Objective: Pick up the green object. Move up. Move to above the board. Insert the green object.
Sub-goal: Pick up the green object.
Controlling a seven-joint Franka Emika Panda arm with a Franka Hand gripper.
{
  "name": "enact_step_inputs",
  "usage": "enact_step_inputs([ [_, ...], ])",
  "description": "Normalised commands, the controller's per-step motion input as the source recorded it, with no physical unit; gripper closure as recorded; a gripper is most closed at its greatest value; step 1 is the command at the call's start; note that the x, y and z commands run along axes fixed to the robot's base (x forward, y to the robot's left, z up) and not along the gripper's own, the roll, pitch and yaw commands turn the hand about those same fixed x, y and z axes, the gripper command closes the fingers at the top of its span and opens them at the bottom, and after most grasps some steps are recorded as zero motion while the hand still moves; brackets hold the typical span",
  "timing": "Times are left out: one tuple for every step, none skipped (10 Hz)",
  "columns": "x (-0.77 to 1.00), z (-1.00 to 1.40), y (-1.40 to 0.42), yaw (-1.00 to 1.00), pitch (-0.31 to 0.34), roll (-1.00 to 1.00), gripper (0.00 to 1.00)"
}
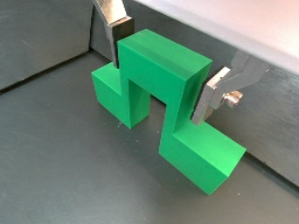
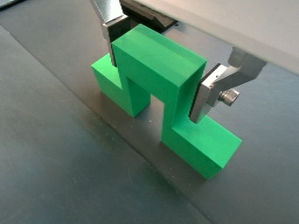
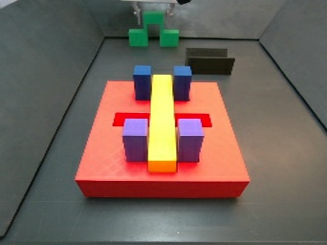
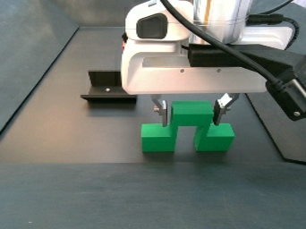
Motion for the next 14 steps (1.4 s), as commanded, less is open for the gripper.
enact_step_inputs([
  [-0.03,0.00,0.00,0.00,0.000,0.00,0.00],
  [0.00,0.00,0.00,0.00,0.000,0.00,0.00],
  [0.00,0.00,0.00,0.00,0.000,0.00,1.00],
  [0.00,0.00,0.00,0.00,0.000,0.00,1.00],
  [0.00,0.00,0.00,0.00,0.000,0.00,1.00],
  [0.00,0.00,0.00,0.00,0.000,0.00,1.00],
  [0.00,0.00,0.00,0.00,0.000,0.00,1.00],
  [0.00,0.00,0.00,0.00,0.000,0.00,1.00],
  [0.00,0.00,0.00,0.00,0.000,0.00,1.00],
  [0.00,0.00,0.00,0.00,0.000,0.00,1.00],
  [0.00,0.00,0.00,0.00,0.000,0.00,1.00],
  [0.00,0.00,0.00,0.00,0.000,0.00,1.00],
  [0.00,0.00,0.00,0.00,0.000,0.00,1.00],
  [0.00,0.00,0.00,0.00,0.000,0.00,1.00],
])
